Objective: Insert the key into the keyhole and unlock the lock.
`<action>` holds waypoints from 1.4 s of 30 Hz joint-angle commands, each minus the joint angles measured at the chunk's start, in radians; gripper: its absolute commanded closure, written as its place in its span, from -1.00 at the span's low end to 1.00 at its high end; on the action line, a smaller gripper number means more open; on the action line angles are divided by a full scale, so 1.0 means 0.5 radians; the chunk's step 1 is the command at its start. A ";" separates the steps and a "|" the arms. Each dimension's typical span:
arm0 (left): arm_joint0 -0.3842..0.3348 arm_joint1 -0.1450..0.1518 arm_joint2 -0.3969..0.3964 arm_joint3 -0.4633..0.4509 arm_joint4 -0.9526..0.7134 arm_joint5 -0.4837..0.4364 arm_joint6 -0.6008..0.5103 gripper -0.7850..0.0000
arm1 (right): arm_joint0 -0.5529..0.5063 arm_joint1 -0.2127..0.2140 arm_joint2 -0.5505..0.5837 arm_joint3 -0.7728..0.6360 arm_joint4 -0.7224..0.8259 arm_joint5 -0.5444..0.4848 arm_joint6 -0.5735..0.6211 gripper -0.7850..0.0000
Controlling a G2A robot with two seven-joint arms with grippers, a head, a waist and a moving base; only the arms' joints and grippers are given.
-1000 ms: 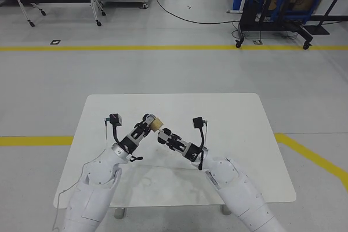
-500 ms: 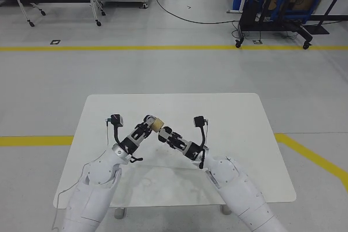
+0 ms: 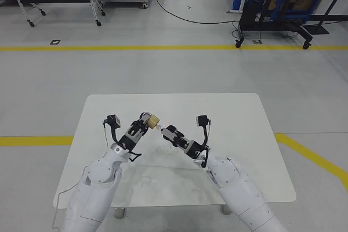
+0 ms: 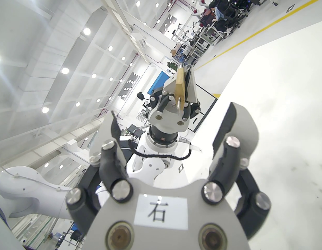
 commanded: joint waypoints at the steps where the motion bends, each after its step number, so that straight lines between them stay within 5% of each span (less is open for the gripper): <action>1: -0.003 -0.005 0.014 -0.002 -0.008 0.056 0.054 1.00 | -0.016 -0.003 -0.007 -0.011 0.055 0.006 -0.011 -1.00; 3: -0.001 -0.010 0.025 -0.008 -0.038 0.071 0.083 1.00 | -0.027 -0.003 -0.013 -0.017 0.119 0.036 0.015 -1.00; 4: -0.002 -0.011 0.028 -0.010 -0.037 0.071 0.086 1.00 | -0.036 -0.006 -0.031 -0.030 0.217 0.029 0.057 -0.76; 5: -0.003 -0.012 0.035 -0.011 -0.031 0.068 0.091 1.00 | -0.040 -0.009 -0.044 -0.029 0.420 0.020 0.158 0.01; 6: -0.001 -0.014 0.039 -0.013 -0.030 0.062 0.097 1.00 | -0.029 -0.008 -0.040 -0.010 0.504 0.039 0.225 0.26; 12: 0.005 -0.015 0.042 -0.019 0.001 0.009 0.102 1.00 | 0.015 -0.001 -0.031 0.042 0.751 0.195 0.428 0.98; 20: 0.014 -0.012 0.040 -0.028 0.086 -0.046 0.104 1.00 | 0.035 0.009 -0.024 0.030 0.684 0.372 0.406 1.00; 36: 0.014 -0.012 0.039 -0.022 0.131 -0.067 0.093 1.00 | 0.035 0.019 -0.018 -0.005 0.648 0.397 0.387 1.00; 42: -0.001 -0.020 0.012 -0.004 -0.308 0.233 -0.039 1.00 | 0.004 0.028 0.010 -0.036 0.617 0.135 0.395 1.00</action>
